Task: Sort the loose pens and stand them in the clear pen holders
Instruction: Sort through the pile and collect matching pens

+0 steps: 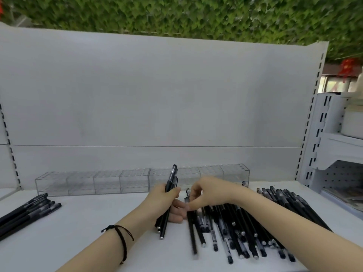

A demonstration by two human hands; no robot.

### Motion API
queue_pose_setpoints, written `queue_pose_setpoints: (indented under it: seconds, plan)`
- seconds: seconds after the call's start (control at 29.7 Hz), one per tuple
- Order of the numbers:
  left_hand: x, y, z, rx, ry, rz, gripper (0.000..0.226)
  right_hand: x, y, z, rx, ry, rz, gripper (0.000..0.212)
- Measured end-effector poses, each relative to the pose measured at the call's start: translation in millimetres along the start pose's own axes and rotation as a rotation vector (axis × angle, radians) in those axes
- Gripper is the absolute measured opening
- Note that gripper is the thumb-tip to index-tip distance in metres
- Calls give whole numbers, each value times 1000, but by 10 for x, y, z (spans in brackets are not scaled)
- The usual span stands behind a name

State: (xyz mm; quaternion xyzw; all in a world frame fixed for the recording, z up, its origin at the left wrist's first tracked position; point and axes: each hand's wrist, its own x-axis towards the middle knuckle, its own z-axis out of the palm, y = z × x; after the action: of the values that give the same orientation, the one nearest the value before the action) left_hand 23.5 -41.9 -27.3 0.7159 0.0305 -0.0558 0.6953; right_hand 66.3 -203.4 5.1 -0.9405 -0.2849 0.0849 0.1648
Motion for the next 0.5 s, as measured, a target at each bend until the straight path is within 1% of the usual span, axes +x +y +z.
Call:
queue_pose_setpoints:
  seconds: [0.1,0.2,0.27,0.37,0.5]
  plan:
    - [12,-8,-19,-104,5,-17,18,45,-55,25,-5,45,67,27]
    - [28,-31,-44,-61,15,3,21,108,-74,38,-56,77,118,19]
    - [32,-49,-80,-37,29,18,21,131,-104,64,-103,96,155,29]
    - [33,-55,-144,-87,32,-2,20,127,-203,110,-188,98,207,47]
    - [25,-60,-126,-116,40,-3,20,116,-351,118,-304,31,283,48]
